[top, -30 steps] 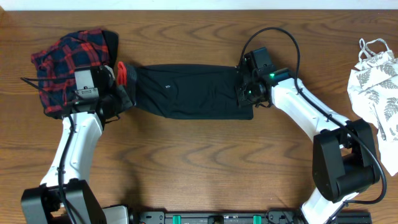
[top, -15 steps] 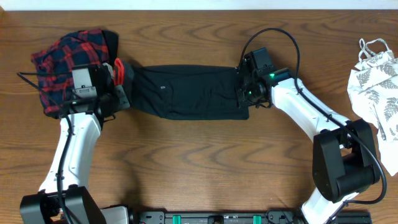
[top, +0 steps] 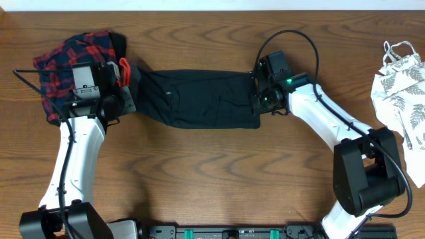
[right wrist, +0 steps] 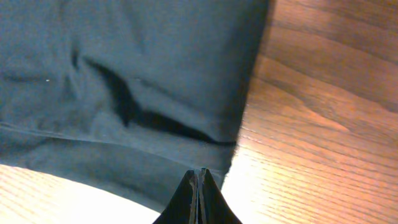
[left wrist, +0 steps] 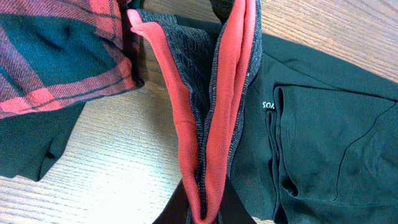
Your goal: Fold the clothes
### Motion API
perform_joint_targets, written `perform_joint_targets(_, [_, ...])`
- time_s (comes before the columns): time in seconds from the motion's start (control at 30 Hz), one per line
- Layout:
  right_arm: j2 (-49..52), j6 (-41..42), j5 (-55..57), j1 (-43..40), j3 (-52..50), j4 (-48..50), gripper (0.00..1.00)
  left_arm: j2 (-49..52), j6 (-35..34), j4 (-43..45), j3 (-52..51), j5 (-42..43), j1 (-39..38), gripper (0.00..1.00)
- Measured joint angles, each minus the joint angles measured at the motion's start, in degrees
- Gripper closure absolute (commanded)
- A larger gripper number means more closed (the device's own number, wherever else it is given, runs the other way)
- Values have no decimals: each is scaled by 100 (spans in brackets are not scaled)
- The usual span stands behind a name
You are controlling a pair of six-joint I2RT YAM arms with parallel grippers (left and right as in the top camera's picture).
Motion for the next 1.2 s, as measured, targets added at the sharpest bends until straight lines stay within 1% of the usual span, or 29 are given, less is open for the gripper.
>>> perform_joint_targets(0.27, [-2, 0, -9, 155, 0, 17, 97, 0, 4, -9, 105, 46, -2, 94])
perform_joint_targets(0.43, [0, 33, -17, 164, 0, 35, 98, 0, 114, -109, 184, 4, -153, 94])
perform_joint_targets(0.67, [0, 181, -17, 162, 0, 61, 98, 0, 297, -463, 492, -485, -538, 94])
perform_joint_targets(0.87, [0, 319, -17, 162, -2, 61, 98, 0, 435, -706, 726, -1023, -555, 94])
perform_joint_targets(1.2, [0, 345, -17, 162, -20, 61, 98, 0, 710, -752, 885, -1373, -498, 94])
